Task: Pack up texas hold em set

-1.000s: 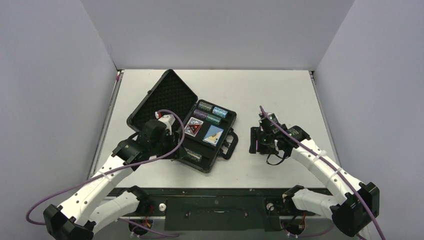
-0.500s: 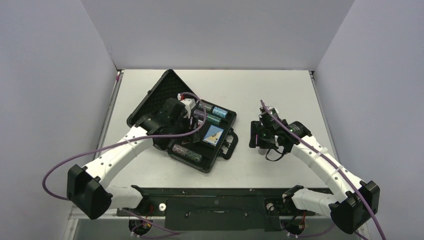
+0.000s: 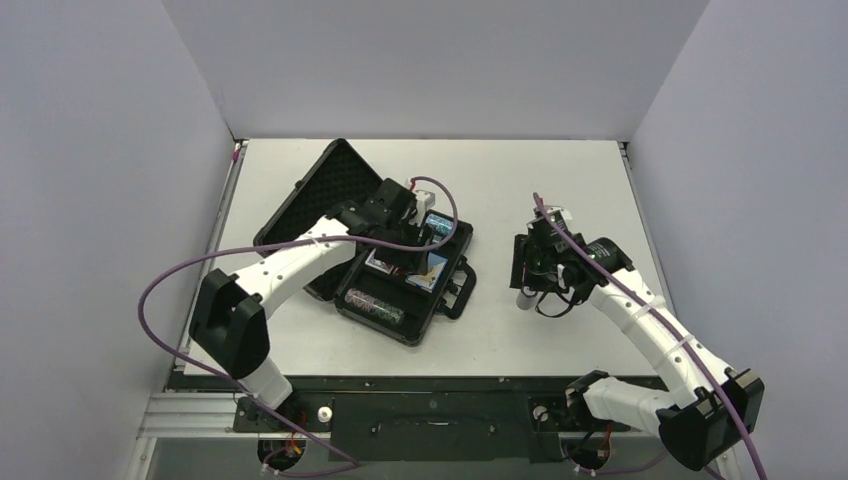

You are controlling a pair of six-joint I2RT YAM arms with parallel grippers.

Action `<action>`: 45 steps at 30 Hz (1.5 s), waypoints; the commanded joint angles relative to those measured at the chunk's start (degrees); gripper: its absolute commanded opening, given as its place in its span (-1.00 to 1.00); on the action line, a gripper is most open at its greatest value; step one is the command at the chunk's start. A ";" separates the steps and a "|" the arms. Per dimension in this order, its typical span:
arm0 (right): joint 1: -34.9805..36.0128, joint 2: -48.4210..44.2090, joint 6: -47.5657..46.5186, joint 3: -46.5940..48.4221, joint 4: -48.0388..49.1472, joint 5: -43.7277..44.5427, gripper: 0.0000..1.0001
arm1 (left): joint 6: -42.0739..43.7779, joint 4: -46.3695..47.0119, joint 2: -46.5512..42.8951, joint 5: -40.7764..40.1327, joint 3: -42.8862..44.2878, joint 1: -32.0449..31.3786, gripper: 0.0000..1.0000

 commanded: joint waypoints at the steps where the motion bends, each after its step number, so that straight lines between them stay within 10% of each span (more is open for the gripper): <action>1: -2.50 -3.24 0.05 1.59 -2.31 4.02 0.15 | 2.51 -0.19 4.10 1.03 5.41 -1.31 -1.00; 18: -13.01 -9.81 -1.27 -3.01 -4.92 3.17 0.75 | 3.76 -0.26 13.22 -2.31 11.08 -3.33 -1.00; 45: -14.38 -9.41 -1.97 -4.16 -3.83 0.88 0.77 | 4.07 0.72 17.52 -3.98 13.10 -3.94 -1.00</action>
